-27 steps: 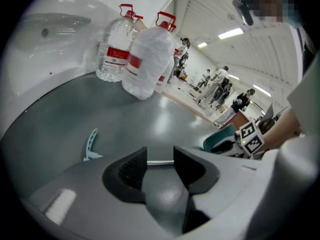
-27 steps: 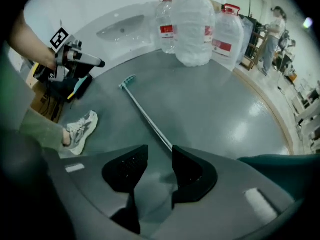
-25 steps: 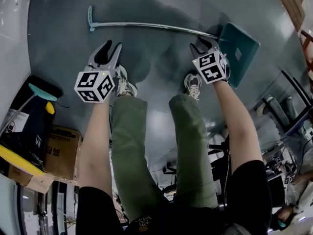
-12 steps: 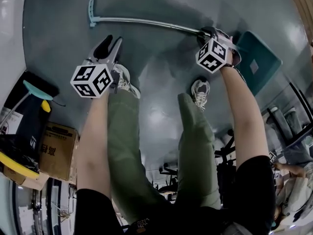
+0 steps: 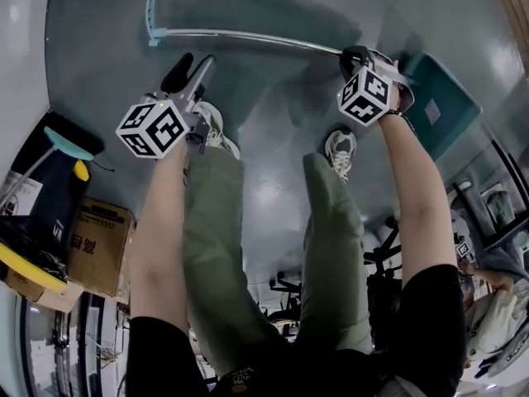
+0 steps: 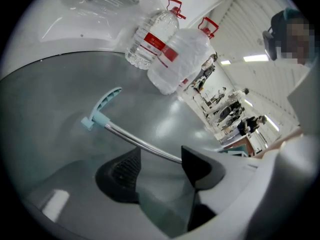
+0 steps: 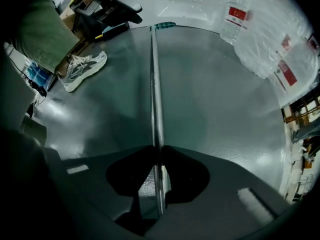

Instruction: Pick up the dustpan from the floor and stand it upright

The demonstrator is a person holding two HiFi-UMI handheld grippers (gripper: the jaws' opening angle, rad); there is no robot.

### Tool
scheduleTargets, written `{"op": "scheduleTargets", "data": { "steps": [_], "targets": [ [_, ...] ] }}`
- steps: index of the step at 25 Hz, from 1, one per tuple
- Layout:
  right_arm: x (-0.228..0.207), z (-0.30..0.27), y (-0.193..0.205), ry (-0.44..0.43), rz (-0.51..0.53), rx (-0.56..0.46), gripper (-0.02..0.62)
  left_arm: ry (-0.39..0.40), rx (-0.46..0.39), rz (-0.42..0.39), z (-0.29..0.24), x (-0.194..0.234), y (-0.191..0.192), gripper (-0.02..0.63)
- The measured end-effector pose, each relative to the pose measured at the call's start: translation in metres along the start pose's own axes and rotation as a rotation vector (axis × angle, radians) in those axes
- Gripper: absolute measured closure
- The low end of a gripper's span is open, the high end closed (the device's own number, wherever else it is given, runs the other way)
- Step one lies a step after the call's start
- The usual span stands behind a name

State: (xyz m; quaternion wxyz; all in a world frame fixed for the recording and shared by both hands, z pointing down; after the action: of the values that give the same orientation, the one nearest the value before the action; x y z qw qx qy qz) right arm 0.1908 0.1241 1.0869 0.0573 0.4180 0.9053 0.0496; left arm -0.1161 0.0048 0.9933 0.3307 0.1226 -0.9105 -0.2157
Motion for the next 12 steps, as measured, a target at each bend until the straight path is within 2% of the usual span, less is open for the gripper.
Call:
{"op": "scheduleTargets", "data": {
  "steps": [7, 12],
  "targets": [
    [0.009, 0.055, -0.011, 0.013, -0.002, -0.061, 0.523, 0.019, -0.103, 0.038, 0.028, -0.039, -0.043, 0.304],
    [0.011, 0.083, -0.016, 0.019, -0.010, -0.080, 0.523, 0.050, -0.212, 0.043, 0.050, -0.067, -0.091, 0.301]
  ]
}}
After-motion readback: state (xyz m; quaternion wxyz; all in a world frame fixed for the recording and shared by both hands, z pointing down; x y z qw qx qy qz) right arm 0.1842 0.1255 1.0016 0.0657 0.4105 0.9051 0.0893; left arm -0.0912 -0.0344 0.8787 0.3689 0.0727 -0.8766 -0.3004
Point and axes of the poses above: the fingertips, and each gripper's own axes: z backward along the fingers, x to its left, y out of its underside, the point moved 4 cm from there along z, backward along the fingers, and after that the axes turned 7 degrees about -z, right-handed, at the moved point
